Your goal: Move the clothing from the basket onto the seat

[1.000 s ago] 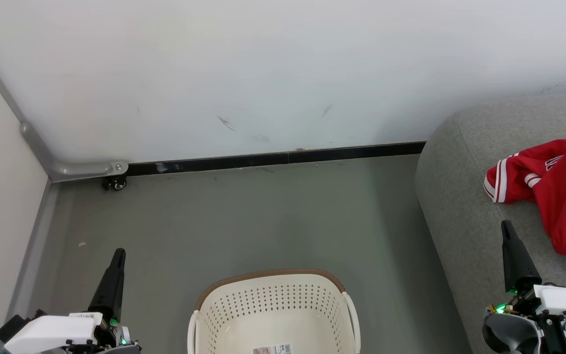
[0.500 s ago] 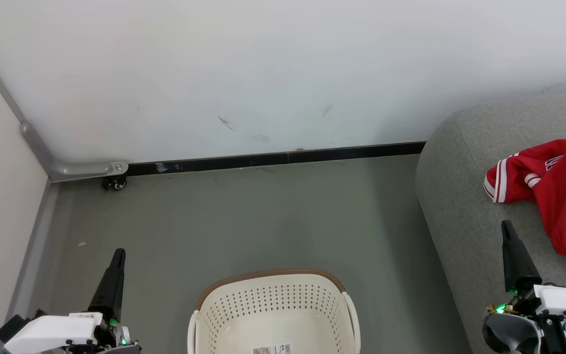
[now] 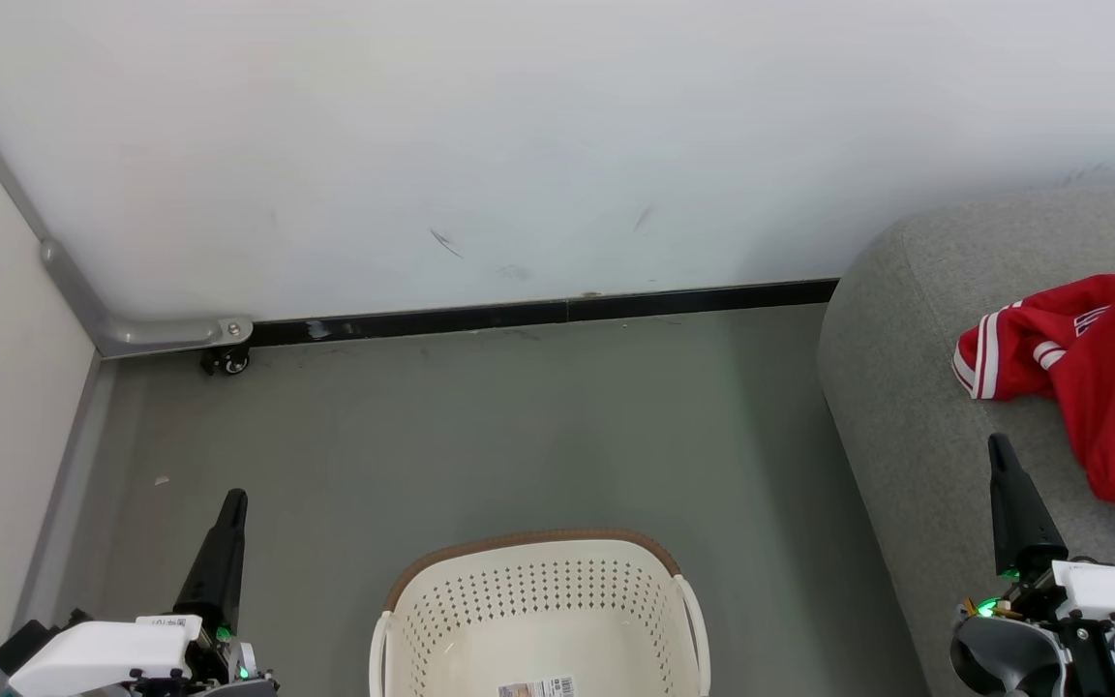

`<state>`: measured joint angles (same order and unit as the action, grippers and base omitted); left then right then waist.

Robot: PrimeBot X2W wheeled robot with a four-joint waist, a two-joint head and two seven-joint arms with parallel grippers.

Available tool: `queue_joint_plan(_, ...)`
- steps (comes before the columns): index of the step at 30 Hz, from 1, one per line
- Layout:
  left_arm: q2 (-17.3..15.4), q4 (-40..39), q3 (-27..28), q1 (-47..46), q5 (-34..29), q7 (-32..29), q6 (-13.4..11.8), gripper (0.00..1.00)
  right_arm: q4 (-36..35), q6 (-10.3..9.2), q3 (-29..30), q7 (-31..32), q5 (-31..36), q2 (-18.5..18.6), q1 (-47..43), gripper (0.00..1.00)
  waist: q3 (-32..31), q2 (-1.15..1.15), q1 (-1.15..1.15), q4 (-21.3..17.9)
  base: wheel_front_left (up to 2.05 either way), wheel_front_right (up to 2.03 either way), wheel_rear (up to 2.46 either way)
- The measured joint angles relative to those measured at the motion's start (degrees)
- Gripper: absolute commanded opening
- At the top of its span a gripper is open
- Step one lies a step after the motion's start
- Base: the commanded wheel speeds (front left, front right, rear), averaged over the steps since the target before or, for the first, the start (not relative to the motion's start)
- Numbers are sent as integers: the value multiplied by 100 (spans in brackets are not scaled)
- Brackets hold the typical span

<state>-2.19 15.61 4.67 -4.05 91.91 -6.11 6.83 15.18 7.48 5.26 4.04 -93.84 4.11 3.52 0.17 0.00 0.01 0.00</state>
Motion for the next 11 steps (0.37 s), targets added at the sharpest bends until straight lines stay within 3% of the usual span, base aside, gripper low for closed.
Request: queue_joint_plan(11, 0, 0, 0, 0, 0, 0, 0, 0, 0, 0, 3, 0, 0, -3, 0, 0, 0, 0, 0, 0, 0, 0, 0)
